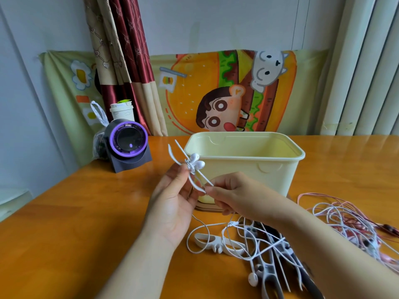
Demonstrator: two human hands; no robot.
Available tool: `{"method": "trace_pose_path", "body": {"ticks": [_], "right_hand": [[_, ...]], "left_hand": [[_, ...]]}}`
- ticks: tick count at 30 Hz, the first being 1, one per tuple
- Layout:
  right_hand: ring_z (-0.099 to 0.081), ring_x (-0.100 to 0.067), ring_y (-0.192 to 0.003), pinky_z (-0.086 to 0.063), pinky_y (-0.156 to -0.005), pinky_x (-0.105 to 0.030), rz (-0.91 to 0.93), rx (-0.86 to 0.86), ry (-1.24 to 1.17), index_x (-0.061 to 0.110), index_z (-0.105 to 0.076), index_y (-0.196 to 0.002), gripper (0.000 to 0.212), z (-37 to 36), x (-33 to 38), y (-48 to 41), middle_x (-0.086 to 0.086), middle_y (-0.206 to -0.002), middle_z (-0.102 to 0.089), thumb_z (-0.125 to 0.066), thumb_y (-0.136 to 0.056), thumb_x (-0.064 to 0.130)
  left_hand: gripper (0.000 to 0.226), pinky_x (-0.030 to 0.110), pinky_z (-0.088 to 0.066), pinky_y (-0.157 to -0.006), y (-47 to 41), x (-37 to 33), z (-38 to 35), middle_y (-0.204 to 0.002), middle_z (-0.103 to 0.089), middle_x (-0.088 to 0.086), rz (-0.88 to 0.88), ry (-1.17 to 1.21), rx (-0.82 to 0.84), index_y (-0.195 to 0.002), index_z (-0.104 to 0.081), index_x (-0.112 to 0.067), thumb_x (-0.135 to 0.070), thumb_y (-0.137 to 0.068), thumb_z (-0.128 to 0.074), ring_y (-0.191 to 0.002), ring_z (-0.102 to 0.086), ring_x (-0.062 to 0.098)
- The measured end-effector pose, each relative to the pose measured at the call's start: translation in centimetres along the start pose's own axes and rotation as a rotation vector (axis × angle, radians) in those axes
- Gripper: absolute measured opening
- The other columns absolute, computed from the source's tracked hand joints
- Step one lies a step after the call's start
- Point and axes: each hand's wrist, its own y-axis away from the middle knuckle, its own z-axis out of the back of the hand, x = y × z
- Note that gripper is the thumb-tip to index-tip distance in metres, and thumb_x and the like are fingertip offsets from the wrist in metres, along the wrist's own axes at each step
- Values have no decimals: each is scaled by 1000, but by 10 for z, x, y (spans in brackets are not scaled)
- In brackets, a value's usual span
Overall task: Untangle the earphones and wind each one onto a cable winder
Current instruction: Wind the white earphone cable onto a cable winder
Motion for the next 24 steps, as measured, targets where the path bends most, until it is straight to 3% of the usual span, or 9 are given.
{"method": "trace_pose_path", "body": {"ticks": [3,6,8,12,15,18,20,22,24], "right_hand": [[-44,-6,-52,-47,-59,-17,-20,6,-13,3,-57,-71,37,0,-2,0,6,-53,-44,-55,-95,31],[-41,-9,-53,-44,-60,-25,-38,-42,-20,0,-69,-87,35,0,-4,0,3,-54,-42,-60,-91,34],[-37,-12,-52,-37,-56,-26,-24,-91,7,9,-73,-88,30,0,-1,1,1,-54,-41,-61,-90,36],[-27,-9,-47,-24,-45,-19,123,-112,237,3,-69,-79,34,-4,8,5,-7,-53,-40,-57,-93,31],[-29,-14,-49,-24,-47,-25,230,-107,408,14,-52,-55,41,-4,14,9,-3,-50,-38,-54,-94,28],[-41,-15,-51,-36,-53,-32,276,-156,477,12,-64,-68,34,6,22,14,-3,-58,-54,-52,-94,31],[-55,-12,-61,-45,-61,-30,286,-231,455,15,-73,-84,26,17,28,18,2,-71,-66,-54,-93,30],[-58,-7,-69,-44,-63,-22,298,-313,386,18,-74,-90,22,28,32,22,6,-77,-69,-56,-92,30],[-57,-9,-71,-43,-62,-23,318,-388,346,17,-74,-87,22,35,33,23,6,-74,-68,-57,-91,30]], "left_hand": [[26,26,-56,-74,2,-1,-1,-98,-75,4,-66,-63,18,-103,-69,-14,-19,-79,-60,-86,-69,11],[32,31,-52,-90,0,-3,3,-107,-73,7,-93,-63,-56,-109,-65,-12,-18,-77,-62,-97,-66,15],[33,32,-47,-93,0,-4,2,-110,-70,9,-131,-108,-85,-107,-64,-11,-17,-74,-65,-100,-63,17],[37,28,-49,-84,-1,2,6,-102,-73,6,-174,-230,-110,-107,-64,-11,-18,-70,-68,-91,-67,14],[36,31,-46,-86,-2,7,8,-104,-73,6,-192,-389,-98,-107,-65,-15,-19,-72,-71,-98,-67,19],[38,30,-45,-85,0,8,7,-101,-74,1,-177,-468,-73,-106,-65,-21,-28,-69,-73,-96,-67,17],[42,30,-44,-85,1,7,6,-95,-75,-2,-149,-464,-56,-104,-65,-22,-33,-64,-74,-91,-66,14],[41,29,-42,-82,1,6,6,-91,-75,-5,-108,-476,-24,-102,-66,-23,-34,-64,-77,-85,-64,10],[44,29,-41,-80,2,6,4,-100,-75,2,-60,-501,29,-103,-68,-24,-37,-65,-84,-90,-66,12]]}}
